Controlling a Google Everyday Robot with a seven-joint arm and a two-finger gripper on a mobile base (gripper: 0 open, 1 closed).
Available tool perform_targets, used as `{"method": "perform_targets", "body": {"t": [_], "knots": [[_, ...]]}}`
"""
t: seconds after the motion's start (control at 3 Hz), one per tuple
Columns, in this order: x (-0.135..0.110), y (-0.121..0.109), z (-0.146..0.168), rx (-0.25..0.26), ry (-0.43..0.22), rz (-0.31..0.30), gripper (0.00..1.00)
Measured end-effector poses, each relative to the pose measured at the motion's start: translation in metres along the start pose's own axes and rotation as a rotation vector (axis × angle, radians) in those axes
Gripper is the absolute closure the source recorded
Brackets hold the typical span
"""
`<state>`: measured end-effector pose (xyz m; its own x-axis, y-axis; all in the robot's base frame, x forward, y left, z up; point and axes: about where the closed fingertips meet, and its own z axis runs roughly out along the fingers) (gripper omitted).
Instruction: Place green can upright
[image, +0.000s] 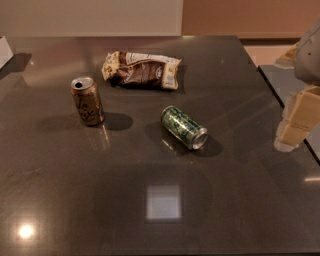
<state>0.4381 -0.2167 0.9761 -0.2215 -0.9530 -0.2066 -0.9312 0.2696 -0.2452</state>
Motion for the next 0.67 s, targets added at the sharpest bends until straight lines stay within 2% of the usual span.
{"method": "perform_targets", "body": {"t": [0.33, 0.67], "knots": [[0.000, 0.000, 0.000, 0.002, -0.001, 0.000, 0.00], [-0.017, -0.003, 0.003, -0.013, -0.013, 0.035, 0.00]]}}
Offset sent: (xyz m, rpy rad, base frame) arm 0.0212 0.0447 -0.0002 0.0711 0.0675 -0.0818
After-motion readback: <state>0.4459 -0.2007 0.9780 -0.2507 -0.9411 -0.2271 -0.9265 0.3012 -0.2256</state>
